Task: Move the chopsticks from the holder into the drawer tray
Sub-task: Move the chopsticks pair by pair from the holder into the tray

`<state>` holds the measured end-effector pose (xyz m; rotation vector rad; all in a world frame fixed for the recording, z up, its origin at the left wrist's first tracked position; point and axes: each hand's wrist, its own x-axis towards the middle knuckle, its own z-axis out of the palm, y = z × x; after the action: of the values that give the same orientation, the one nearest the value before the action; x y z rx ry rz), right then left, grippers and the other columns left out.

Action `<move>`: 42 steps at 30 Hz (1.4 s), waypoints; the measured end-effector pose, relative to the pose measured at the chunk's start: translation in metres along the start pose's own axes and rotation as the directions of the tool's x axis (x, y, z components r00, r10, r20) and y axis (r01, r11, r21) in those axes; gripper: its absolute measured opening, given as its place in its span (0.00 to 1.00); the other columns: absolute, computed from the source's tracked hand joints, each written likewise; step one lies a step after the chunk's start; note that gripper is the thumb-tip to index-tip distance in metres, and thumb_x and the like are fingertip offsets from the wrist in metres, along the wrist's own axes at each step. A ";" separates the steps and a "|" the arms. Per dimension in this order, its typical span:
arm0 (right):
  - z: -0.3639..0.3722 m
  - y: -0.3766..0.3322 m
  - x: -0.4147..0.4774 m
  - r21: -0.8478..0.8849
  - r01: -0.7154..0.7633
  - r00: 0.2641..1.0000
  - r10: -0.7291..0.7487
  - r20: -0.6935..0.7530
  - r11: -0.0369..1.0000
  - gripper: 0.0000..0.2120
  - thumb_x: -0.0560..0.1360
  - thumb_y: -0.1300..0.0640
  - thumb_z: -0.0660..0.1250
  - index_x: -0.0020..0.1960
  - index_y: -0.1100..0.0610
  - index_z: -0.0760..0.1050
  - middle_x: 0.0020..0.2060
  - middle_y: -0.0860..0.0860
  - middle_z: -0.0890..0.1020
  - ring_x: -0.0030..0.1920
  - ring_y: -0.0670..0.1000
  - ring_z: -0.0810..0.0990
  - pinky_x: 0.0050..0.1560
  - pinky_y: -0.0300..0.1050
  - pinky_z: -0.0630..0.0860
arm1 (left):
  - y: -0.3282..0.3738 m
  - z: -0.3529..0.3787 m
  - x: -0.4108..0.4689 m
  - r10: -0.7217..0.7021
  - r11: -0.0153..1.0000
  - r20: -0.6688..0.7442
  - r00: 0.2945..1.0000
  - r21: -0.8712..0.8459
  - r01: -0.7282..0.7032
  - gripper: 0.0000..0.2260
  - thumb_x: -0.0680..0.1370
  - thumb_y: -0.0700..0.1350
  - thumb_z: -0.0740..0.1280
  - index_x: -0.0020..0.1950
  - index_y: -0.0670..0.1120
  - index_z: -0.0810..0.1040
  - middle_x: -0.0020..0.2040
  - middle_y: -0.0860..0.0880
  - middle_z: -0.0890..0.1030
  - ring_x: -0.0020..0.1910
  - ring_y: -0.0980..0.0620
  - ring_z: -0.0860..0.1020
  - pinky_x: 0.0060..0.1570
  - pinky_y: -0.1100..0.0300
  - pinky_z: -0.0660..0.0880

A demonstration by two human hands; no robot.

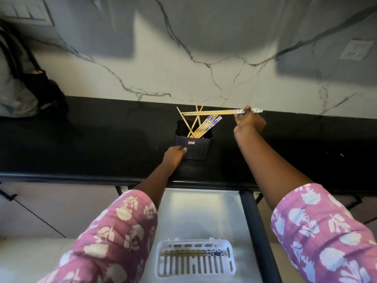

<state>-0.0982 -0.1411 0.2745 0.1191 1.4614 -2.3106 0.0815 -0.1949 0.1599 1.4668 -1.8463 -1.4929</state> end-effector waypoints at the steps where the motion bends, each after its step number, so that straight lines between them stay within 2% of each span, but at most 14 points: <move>1: -0.008 0.001 -0.011 0.072 -0.059 0.998 0.059 0.002 0.996 0.10 0.75 0.66 0.68 0.36 0.63 0.73 0.32 0.55 0.77 0.30 0.49 0.78 0.28 0.38 0.80 | 0.013 0.002 -0.005 0.038 0.991 -0.016 0.999 -0.126 -0.040 0.16 0.81 0.48 0.60 0.65 0.42 0.75 0.61 0.42 0.78 0.60 0.46 0.76 0.62 0.53 0.72; 4: -0.032 0.003 -0.034 0.294 -0.195 0.979 0.168 0.116 0.936 0.09 0.80 0.64 0.60 0.48 0.55 0.77 0.32 0.51 0.82 0.31 0.42 0.78 0.55 0.24 0.75 | 0.048 0.007 -0.021 0.164 0.899 -0.073 0.984 -0.399 -0.180 0.24 0.77 0.58 0.62 0.64 0.41 0.76 0.58 0.45 0.81 0.59 0.47 0.78 0.60 0.55 0.74; 5: -0.037 0.002 -0.043 0.241 -0.327 0.941 0.291 0.173 0.914 0.14 0.82 0.63 0.55 0.57 0.50 0.75 0.41 0.48 0.85 0.38 0.34 0.78 0.59 0.20 0.38 | 0.053 0.009 -0.018 0.173 0.862 -0.112 0.979 -0.465 -0.205 0.31 0.73 0.63 0.64 0.65 0.41 0.75 0.59 0.44 0.80 0.60 0.46 0.78 0.63 0.50 0.73; 6: -0.043 0.002 -0.052 0.168 -0.336 0.939 0.315 0.137 0.927 0.16 0.82 0.63 0.53 0.57 0.46 0.74 0.53 0.50 0.84 0.50 0.29 0.75 0.51 0.25 0.55 | 0.056 0.011 -0.016 0.170 0.828 -0.153 0.974 -0.513 -0.225 0.37 0.68 0.67 0.66 0.67 0.41 0.73 0.62 0.42 0.79 0.62 0.44 0.77 0.65 0.47 0.72; 7: -0.050 0.003 -0.059 0.339 -0.407 0.913 0.385 0.135 0.848 0.16 0.82 0.63 0.54 0.48 0.43 0.72 0.55 0.58 0.81 0.59 0.35 0.75 0.67 0.19 0.49 | 0.060 0.012 -0.017 0.169 0.798 -0.186 0.968 -0.550 -0.245 0.40 0.66 0.67 0.66 0.68 0.41 0.71 0.64 0.40 0.78 0.64 0.43 0.76 0.66 0.45 0.71; 10: -0.061 0.009 -0.069 0.487 -0.433 0.884 0.461 0.069 0.758 0.04 0.78 0.65 0.63 0.45 0.65 0.73 0.40 0.59 0.79 0.57 0.56 0.80 0.64 0.49 0.75 | 0.086 0.007 -0.051 0.231 0.716 -0.233 0.945 -0.616 -0.327 0.26 0.74 0.57 0.66 0.63 0.40 0.74 0.63 0.36 0.76 0.65 0.39 0.74 0.68 0.43 0.68; 13: -0.071 0.014 -0.080 0.568 -0.524 0.832 0.524 0.181 0.635 0.14 0.79 0.64 0.62 0.63 0.66 0.72 0.41 0.58 0.79 0.62 0.56 0.78 0.65 0.50 0.74 | 0.101 0.008 -0.069 0.275 0.653 -0.267 0.924 -0.654 -0.383 0.16 0.80 0.44 0.63 0.66 0.39 0.73 0.58 0.38 0.79 0.60 0.43 0.77 0.62 0.51 0.75; 18: -0.080 0.012 -0.093 0.605 -0.579 0.785 0.574 0.232 0.547 0.13 0.80 0.65 0.60 0.63 0.66 0.74 0.60 0.58 0.79 0.65 0.55 0.76 0.69 0.48 0.71 | 0.111 0.011 -0.085 0.322 0.606 -0.274 0.907 -0.677 -0.419 0.13 0.81 0.37 0.61 0.64 0.36 0.72 0.47 0.46 0.81 0.46 0.52 0.81 0.47 0.65 0.79; 24: -0.093 0.018 -0.096 0.253 -0.707 0.706 0.646 0.290 0.660 0.16 0.81 0.60 0.60 0.65 0.65 0.72 0.62 0.58 0.78 0.65 0.55 0.77 0.68 0.47 0.72 | 0.109 0.006 -0.091 0.292 0.669 -0.316 0.903 -0.607 -0.429 0.09 0.80 0.35 0.61 0.43 0.43 0.77 0.40 0.46 0.81 0.37 0.57 0.82 0.41 0.67 0.80; 27: -0.098 0.023 -0.099 -0.388 -0.406 0.835 0.508 0.209 0.827 0.12 0.78 0.55 0.65 0.47 0.64 0.78 0.39 0.56 0.81 0.38 0.50 0.84 0.42 0.42 0.81 | 0.102 0.004 -0.088 0.311 0.726 -0.339 0.888 -0.518 -0.452 0.06 0.80 0.35 0.61 0.48 0.41 0.77 0.39 0.47 0.80 0.37 0.56 0.80 0.39 0.69 0.80; 29: -0.099 0.026 -0.098 -0.724 0.130 0.952 0.118 0.282 0.678 0.12 0.75 0.53 0.69 0.40 0.62 0.79 0.33 0.55 0.81 0.30 0.50 0.81 0.32 0.42 0.76 | 0.096 0.003 -0.087 0.334 0.765 -0.336 0.881 -0.449 -0.462 0.06 0.80 0.35 0.62 0.51 0.39 0.78 0.39 0.48 0.80 0.37 0.56 0.80 0.42 0.65 0.81; 32: -0.096 0.027 -0.105 -0.678 0.631 0.762 -0.140 0.632 0.377 0.14 0.74 0.55 0.70 0.56 0.61 0.81 0.47 0.58 0.85 0.49 0.56 0.82 0.48 0.45 0.76 | 0.087 0.006 -0.085 0.346 0.799 -0.290 0.892 -0.407 -0.442 0.05 0.79 0.35 0.63 0.47 0.41 0.78 0.39 0.48 0.81 0.38 0.54 0.81 0.51 0.55 0.80; 35: -0.096 0.037 -0.109 -0.602 0.760 0.629 -0.041 0.777 0.243 0.14 0.75 0.56 0.69 0.59 0.57 0.79 0.49 0.58 0.84 0.51 0.58 0.81 0.49 0.45 0.75 | 0.076 0.011 -0.085 0.343 0.808 -0.251 0.905 -0.412 -0.421 0.09 0.79 0.35 0.63 0.42 0.45 0.78 0.40 0.47 0.82 0.39 0.52 0.82 0.53 0.53 0.80; 42: -0.111 0.083 -0.107 -0.657 0.745 0.657 0.044 0.753 0.116 0.12 0.79 0.56 0.62 0.57 0.60 0.79 0.49 0.60 0.82 0.49 0.60 0.80 0.48 0.49 0.77 | 0.027 0.018 -0.083 0.259 0.828 -0.172 0.950 -0.468 -0.310 0.05 0.80 0.37 0.62 0.51 0.42 0.77 0.43 0.47 0.82 0.42 0.54 0.82 0.49 0.59 0.80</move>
<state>0.0153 -0.0431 0.1847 -1.4563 2.3586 -0.8886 0.0880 -0.1167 0.2034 0.9559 -1.4032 -1.5504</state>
